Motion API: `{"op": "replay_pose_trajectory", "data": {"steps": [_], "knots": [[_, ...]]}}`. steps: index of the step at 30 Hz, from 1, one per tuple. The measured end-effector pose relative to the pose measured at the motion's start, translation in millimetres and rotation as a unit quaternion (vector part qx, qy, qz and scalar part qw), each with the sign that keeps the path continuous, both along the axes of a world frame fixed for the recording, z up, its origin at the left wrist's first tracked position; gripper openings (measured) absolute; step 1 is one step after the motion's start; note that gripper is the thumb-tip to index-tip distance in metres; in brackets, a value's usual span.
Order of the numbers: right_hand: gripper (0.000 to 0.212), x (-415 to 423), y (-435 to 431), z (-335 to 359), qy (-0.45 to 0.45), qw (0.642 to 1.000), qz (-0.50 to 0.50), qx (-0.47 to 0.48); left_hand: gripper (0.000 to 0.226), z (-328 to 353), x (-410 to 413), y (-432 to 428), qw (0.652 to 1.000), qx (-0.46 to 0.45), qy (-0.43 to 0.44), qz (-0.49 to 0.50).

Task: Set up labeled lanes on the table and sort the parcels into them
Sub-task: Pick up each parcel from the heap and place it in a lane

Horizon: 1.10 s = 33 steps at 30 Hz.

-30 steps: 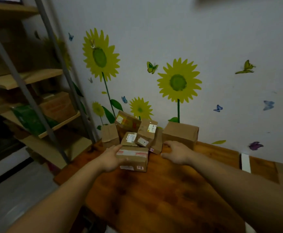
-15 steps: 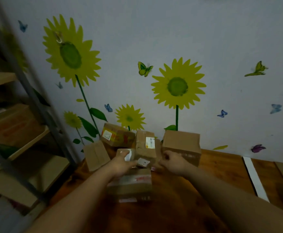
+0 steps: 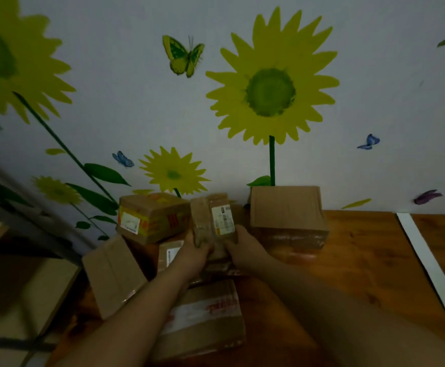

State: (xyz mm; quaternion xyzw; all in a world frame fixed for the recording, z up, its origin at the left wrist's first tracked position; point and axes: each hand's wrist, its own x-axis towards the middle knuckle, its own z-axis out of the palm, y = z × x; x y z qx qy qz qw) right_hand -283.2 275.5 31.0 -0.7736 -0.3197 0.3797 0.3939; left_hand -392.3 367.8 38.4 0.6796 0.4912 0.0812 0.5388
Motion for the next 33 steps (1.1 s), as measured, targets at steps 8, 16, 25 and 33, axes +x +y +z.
{"op": "replay_pose_trajectory", "data": {"steps": [8,16,25,33], "knots": [[0.026,-28,-1,56,0.037,0.982,-0.048,0.18,0.051,62,-30,9,0.981,-0.065,-0.172,0.058],[0.064,-63,-50,136,0.008,0.96,-0.117,0.254,0.024,135,-123,-8,0.961,-0.211,-0.171,-0.052],[0.039,-124,-126,156,-0.126,0.945,-0.231,0.193,0.038,156,-171,-58,0.95,-0.056,-0.306,-0.002],[0.045,-150,-199,187,-0.225,0.927,-0.25,0.164,0.03,180,-174,-97,0.971,-0.064,-0.21,-0.095]]}}
